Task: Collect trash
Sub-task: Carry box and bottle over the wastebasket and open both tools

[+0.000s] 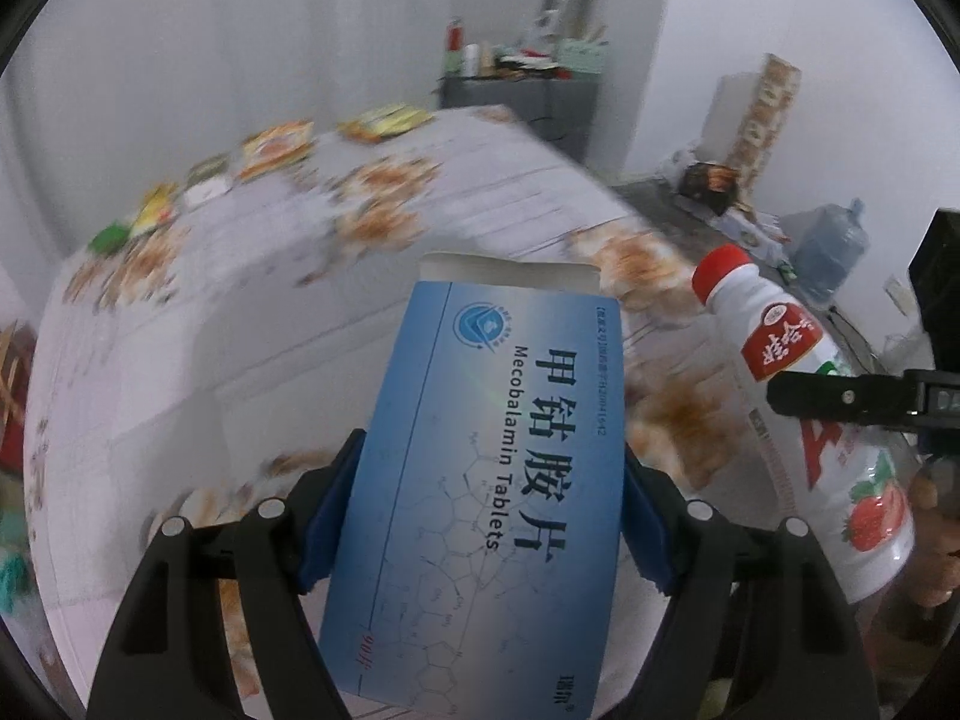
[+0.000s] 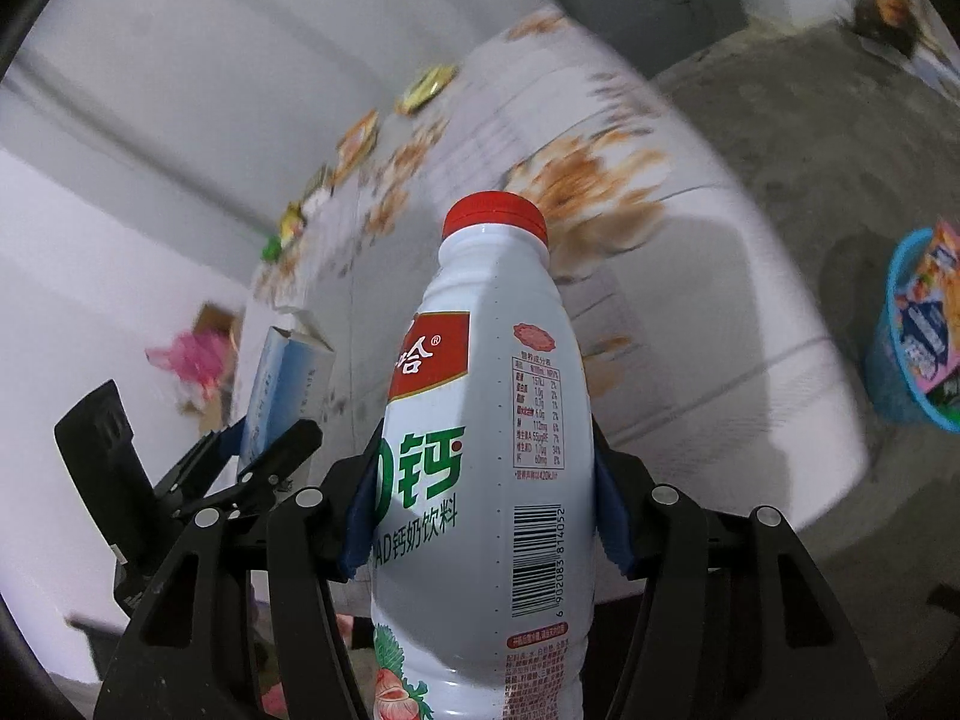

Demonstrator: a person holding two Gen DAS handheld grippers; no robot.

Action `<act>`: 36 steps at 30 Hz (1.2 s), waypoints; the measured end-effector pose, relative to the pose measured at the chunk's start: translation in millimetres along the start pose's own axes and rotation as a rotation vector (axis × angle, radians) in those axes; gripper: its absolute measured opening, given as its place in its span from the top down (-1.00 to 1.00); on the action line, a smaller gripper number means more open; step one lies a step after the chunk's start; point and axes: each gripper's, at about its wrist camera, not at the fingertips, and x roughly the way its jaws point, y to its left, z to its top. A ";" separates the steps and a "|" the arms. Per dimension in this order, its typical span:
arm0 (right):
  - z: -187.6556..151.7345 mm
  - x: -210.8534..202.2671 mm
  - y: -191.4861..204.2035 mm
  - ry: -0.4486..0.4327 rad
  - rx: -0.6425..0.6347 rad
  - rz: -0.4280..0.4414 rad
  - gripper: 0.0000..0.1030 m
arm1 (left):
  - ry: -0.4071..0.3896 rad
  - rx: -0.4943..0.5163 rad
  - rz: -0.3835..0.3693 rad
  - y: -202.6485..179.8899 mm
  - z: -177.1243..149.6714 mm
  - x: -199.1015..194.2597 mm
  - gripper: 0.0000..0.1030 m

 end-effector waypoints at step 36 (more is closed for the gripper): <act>8.5 -92.2 -393.3 -0.426 0.930 -0.149 -0.35 | 0.356 0.271 -0.422 -432.2 147.5 281.8 -0.85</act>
